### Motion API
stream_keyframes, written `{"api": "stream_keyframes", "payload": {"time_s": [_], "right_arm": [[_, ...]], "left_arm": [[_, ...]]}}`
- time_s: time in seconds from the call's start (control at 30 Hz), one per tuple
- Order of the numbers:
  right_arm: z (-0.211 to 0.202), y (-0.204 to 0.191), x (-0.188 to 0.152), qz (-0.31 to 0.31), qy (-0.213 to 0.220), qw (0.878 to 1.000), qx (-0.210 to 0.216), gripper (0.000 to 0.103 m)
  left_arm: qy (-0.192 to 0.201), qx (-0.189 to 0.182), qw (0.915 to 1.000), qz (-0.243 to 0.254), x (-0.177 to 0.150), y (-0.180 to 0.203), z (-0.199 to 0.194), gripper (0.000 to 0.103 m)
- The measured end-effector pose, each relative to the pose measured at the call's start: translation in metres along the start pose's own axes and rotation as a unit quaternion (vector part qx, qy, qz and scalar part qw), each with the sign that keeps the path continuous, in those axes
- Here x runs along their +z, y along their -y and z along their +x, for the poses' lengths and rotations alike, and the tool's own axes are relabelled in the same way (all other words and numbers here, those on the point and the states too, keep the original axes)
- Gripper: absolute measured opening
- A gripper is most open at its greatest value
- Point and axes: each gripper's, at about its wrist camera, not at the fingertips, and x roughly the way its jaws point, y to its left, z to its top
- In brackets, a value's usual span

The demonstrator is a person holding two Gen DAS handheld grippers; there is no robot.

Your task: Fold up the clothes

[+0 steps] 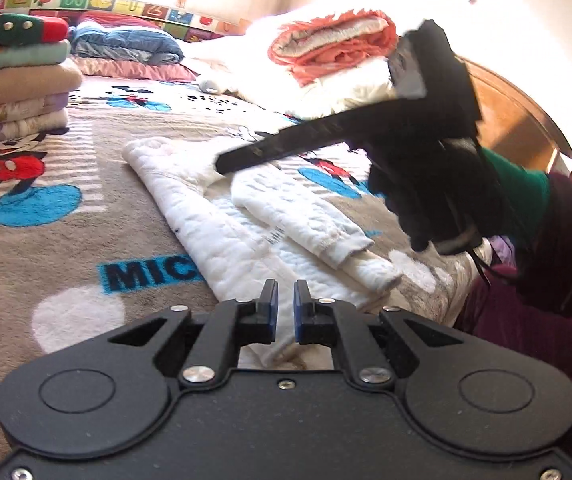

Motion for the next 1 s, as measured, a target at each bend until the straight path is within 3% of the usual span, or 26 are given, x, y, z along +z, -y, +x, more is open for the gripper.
{"api": "stream_keyframes", "payload": {"time_s": [0.17,0.27,0.33,0.67,0.8,0.83,0.9,0.93,1.0], "right_arm": [[-0.007,-0.036,-0.035,-0.082,-0.023,0.996,0.006,0.02],[0.0,-0.054,-0.072,-0.148,-0.071,0.986,-0.012,0.02],[0.001,-0.064,-0.091,-0.18,-0.077,0.98,-0.032,0.02],[-0.004,-0.062,-0.107,-0.167,-0.048,0.983,-0.051,0.018],[-0.005,-0.06,-0.111,-0.16,-0.038,0.985,-0.05,0.019],[-0.005,-0.06,-0.112,-0.16,-0.035,0.985,-0.05,0.019],[-0.005,-0.06,-0.114,-0.161,-0.03,0.985,-0.05,0.019],[-0.005,-0.059,-0.115,-0.16,-0.028,0.985,-0.048,0.019],[-0.005,-0.058,-0.116,-0.159,-0.024,0.986,-0.046,0.019]], "left_arm": [[0.025,0.033,0.9981,-0.046,0.014,-0.023,0.007,0.004],[0.027,0.039,0.9977,-0.048,0.023,-0.027,0.018,0.004],[0.026,0.044,0.9977,-0.046,0.029,-0.028,0.027,0.004],[0.033,0.107,0.9928,-0.044,0.071,-0.045,0.089,0.004],[0.027,0.13,0.9883,-0.076,0.091,-0.073,0.117,0.005],[0.025,0.131,0.9868,-0.091,0.095,-0.081,0.123,0.009],[0.025,0.131,0.9841,-0.118,0.103,-0.095,0.136,0.028],[0.029,0.128,0.9829,-0.129,0.108,-0.1,0.141,0.044],[0.027,0.133,0.9815,-0.136,0.116,-0.106,0.152,0.045]]}}
